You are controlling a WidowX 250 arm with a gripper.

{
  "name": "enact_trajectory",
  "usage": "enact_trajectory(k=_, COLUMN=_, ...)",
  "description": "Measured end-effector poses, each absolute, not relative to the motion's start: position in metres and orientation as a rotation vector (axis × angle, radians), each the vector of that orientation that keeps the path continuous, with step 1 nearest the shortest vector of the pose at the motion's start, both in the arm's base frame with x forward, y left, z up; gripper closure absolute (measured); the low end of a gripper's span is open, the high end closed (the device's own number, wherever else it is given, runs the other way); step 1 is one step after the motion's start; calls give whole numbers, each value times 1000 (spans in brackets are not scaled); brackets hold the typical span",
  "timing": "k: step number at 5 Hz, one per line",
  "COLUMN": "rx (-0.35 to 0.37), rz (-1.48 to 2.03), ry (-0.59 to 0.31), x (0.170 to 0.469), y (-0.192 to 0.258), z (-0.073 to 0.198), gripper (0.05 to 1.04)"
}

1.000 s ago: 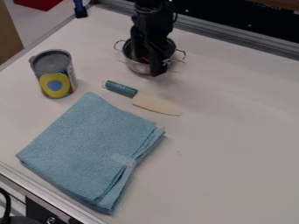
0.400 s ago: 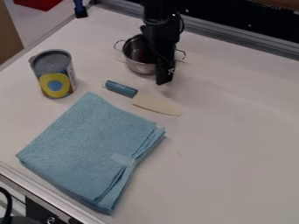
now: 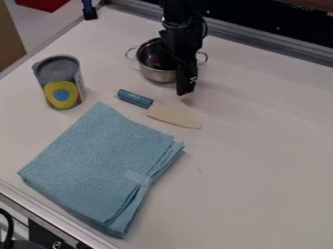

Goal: Move the silver pot to the right side

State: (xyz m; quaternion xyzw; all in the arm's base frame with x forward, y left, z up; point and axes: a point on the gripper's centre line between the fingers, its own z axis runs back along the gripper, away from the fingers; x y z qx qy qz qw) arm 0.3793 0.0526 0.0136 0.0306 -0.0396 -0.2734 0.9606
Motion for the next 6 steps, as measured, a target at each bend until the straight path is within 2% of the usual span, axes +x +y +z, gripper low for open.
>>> enact_trajectory(k=1, rx=61, rz=-551, ry=-79, x=381, y=53, z=11, gripper=83)
enact_trajectory(k=2, rx=70, rz=-538, ry=-90, x=383, y=54, z=11, gripper=133)
enact_trajectory(k=4, rx=76, rz=-519, ry=-95, x=384, y=55, z=11, gripper=692)
enact_trajectory(k=5, rx=81, rz=-519, ry=-125, x=388, y=56, z=11, gripper=912)
enact_trajectory(k=6, rx=98, rz=-483, ry=-134, x=389, y=57, z=13, gripper=1011)
